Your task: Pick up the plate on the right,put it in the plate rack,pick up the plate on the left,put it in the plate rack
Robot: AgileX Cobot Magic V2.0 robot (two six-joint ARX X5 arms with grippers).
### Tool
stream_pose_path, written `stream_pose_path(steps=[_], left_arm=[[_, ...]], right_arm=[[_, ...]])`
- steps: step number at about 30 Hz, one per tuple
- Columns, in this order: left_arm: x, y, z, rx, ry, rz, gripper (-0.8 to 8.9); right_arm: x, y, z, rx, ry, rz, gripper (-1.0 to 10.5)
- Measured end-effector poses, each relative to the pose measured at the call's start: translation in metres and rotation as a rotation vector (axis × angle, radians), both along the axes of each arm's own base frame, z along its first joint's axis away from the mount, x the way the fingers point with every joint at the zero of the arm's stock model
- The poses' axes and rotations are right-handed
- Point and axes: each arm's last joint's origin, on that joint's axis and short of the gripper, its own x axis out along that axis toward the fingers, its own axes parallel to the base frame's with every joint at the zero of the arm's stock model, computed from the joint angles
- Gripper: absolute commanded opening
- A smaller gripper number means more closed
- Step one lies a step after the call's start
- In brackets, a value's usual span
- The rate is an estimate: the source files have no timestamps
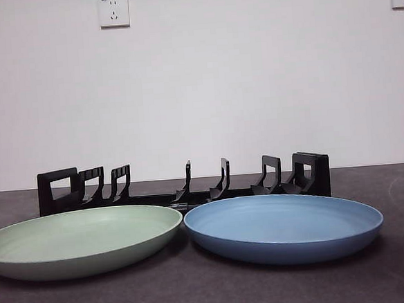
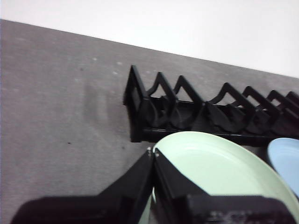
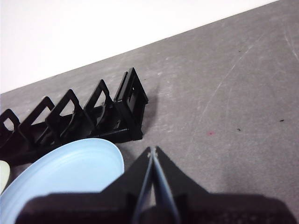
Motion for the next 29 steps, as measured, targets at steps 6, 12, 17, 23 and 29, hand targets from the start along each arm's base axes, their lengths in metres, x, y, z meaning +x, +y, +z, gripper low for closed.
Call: stream_pose_path(steps=[6,12,17,23,29], left_arm=[[-0.001,-0.001,0.009,-0.051,0.015,-0.010,-0.06],[0.002,-0.001,0.041,-0.067,0.015,-0.032,-0.06],[0.014,-0.002,0.062,-0.063,0.078,-0.040,-0.06],[0.040,-0.004,0.080,-0.045,0.175,-0.107,-0.05],[0.085,-0.010,0.078,-0.127,0.387,-0.326,-0.03]], right_arm=[[0.002,0.001,0.006,0.103,0.075,-0.012,-0.1],[0.012,0.002,0.027,0.141,0.155,-0.013,-0.1],[0.029,0.006,0.053,0.105,0.212,0.029,-0.1],[0.058,0.013,0.076,0.093,0.294,0.135,-0.1],[0.109,0.026,0.074,0.094,0.500,0.319,0.0]])
